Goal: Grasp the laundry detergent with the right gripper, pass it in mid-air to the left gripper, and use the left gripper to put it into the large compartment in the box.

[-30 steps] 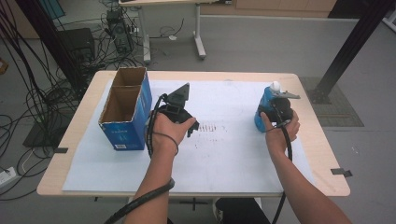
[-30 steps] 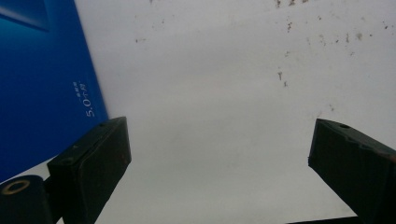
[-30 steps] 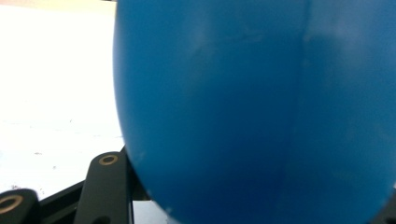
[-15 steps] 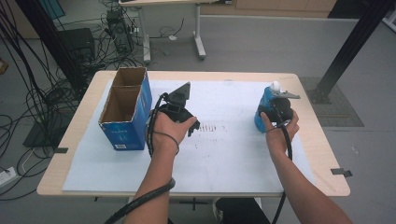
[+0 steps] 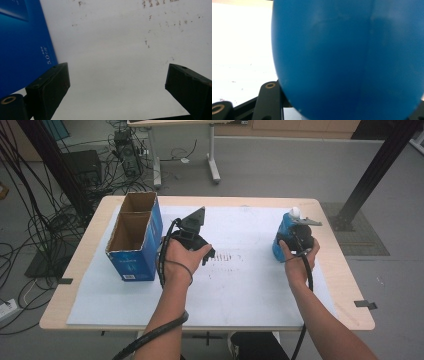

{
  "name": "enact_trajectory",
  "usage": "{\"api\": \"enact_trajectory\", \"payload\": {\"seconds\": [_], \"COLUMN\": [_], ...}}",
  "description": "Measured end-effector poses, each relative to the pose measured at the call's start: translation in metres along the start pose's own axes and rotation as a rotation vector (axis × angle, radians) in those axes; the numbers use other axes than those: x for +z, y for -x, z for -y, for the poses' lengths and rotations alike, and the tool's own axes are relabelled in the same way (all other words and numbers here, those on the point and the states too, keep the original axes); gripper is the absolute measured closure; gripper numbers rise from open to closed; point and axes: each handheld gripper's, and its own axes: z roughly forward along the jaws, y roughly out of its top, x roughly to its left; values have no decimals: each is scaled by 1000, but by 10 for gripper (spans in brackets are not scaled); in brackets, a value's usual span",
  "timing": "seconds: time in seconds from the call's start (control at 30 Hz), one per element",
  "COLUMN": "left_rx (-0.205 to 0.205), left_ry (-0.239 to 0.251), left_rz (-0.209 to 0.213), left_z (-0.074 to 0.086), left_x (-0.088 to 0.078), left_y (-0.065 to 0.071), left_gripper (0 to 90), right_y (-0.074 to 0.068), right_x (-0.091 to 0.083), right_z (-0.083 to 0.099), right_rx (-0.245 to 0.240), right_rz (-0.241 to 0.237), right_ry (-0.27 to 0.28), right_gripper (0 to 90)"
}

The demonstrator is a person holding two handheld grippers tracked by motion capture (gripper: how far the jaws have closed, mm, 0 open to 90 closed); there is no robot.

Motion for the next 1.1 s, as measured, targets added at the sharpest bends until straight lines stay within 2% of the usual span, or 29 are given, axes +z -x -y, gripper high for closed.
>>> {"api": "enact_trajectory", "payload": {"seconds": [1.1], "left_rx": [1], "left_ry": [-1], "left_rz": [-4], "left_z": [0], "left_x": [0], "left_y": [0], "left_gripper": [62], "right_y": [1], "right_x": [0], "right_z": [0], "right_rx": [14], "right_rz": [-9], "right_ry": [-3], "right_gripper": [428]}}
